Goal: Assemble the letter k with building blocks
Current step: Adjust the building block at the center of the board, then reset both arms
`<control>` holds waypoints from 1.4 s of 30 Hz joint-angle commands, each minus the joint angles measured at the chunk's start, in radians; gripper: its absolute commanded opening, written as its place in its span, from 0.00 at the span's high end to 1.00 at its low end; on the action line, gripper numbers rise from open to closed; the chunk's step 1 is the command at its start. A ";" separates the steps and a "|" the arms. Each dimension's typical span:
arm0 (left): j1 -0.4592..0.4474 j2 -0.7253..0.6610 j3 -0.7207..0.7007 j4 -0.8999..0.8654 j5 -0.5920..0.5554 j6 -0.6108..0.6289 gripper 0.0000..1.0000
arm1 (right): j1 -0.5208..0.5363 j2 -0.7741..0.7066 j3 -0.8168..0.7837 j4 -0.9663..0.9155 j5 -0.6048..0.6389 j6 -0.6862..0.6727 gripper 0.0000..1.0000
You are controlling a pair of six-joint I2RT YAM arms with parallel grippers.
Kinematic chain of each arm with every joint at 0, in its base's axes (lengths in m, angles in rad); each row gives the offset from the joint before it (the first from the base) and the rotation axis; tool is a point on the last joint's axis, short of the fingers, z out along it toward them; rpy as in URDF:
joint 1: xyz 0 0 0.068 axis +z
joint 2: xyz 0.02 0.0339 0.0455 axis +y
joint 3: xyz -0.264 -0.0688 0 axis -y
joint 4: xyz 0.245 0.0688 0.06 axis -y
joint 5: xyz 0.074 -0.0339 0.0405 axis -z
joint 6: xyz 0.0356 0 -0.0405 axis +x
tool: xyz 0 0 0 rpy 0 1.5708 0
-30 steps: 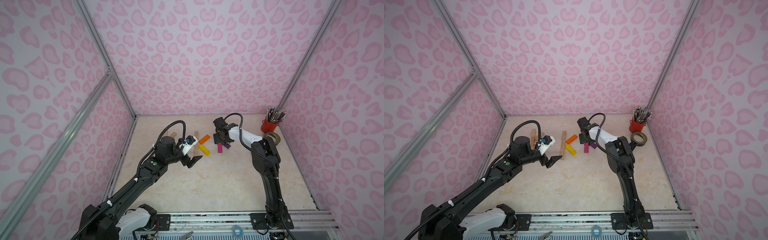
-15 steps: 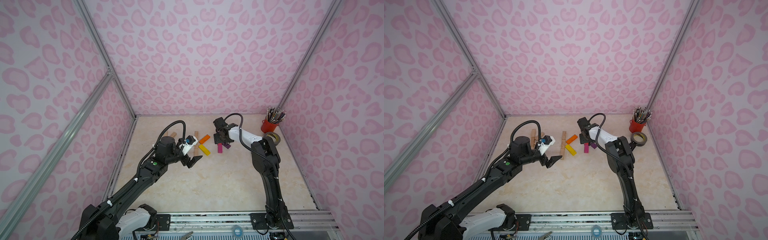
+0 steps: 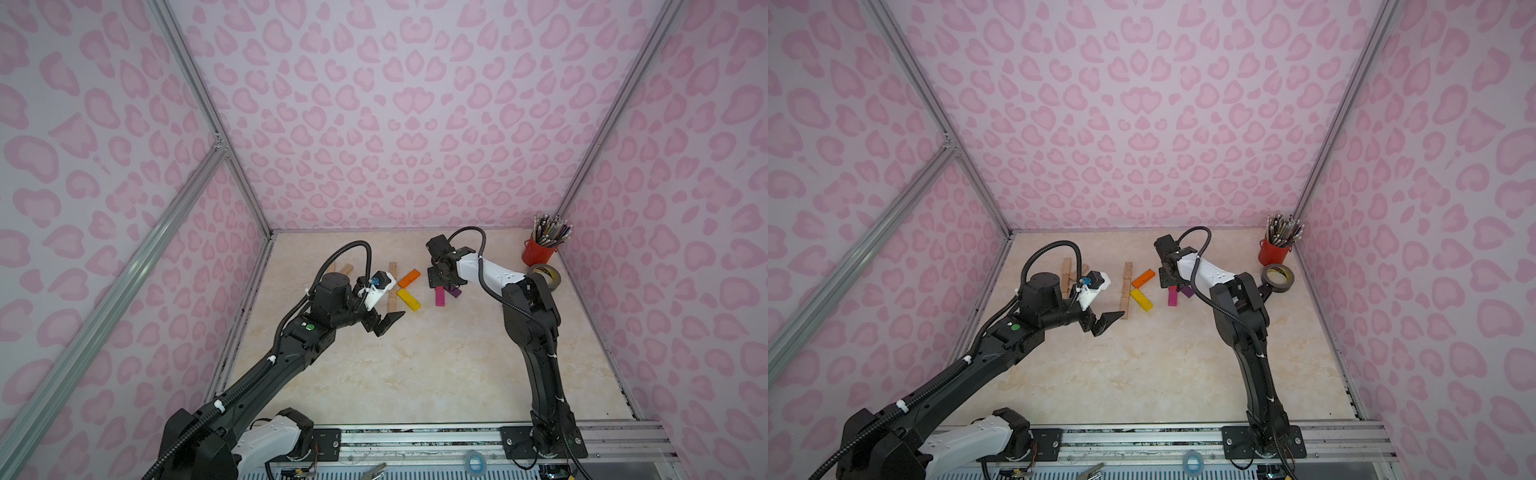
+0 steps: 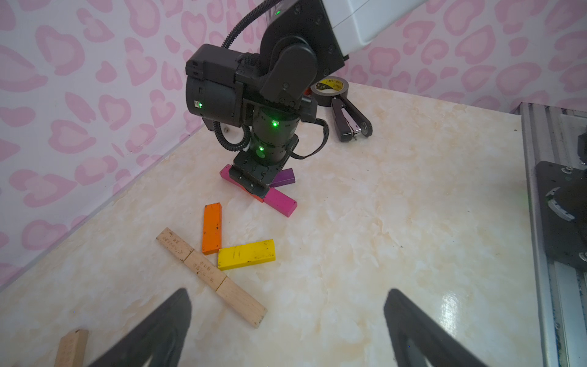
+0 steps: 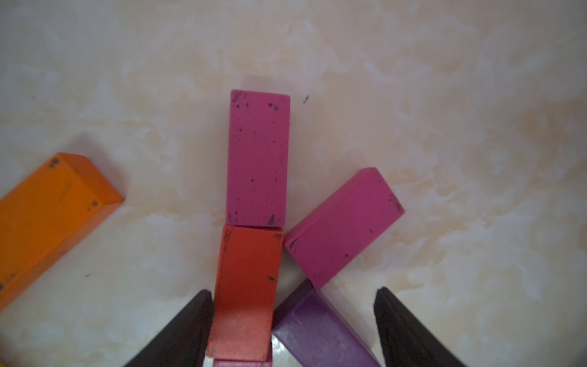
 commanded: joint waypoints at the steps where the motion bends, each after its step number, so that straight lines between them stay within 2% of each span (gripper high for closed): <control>1: 0.001 0.001 0.011 0.013 0.003 -0.002 0.03 | -0.001 0.010 -0.005 -0.012 0.019 0.005 0.20; 16: 0.001 0.002 0.010 0.013 0.001 -0.002 0.03 | -0.001 -0.006 -0.005 -0.012 0.019 0.004 0.20; 22: 0.001 -0.001 0.009 0.019 -0.039 -0.022 0.03 | -0.003 -0.096 -0.033 0.007 0.020 0.000 0.19; 25: 0.015 -0.011 0.002 0.050 -0.114 -0.082 0.04 | -0.022 -0.219 -0.143 0.079 0.024 -0.003 0.17; 28: 0.053 -0.014 -0.009 0.102 -0.213 -0.201 0.05 | -0.066 -0.380 -0.321 0.185 0.041 -0.007 0.14; 31: 0.126 -0.007 -0.022 0.143 -0.292 -0.326 0.05 | -0.130 -0.539 -0.506 0.281 0.085 -0.050 0.11; 35: 0.272 -0.012 -0.089 0.240 -0.351 -0.468 0.03 | -0.235 -0.711 -0.750 0.449 0.136 -0.126 0.07; 40: 0.375 -0.054 -0.298 0.435 -0.606 -0.459 0.02 | -0.299 -0.783 -0.953 0.650 0.239 -0.249 0.03; 42: 0.422 -0.079 -0.389 0.531 -0.654 -0.452 0.01 | -0.310 -0.773 -1.006 0.719 0.258 -0.286 0.03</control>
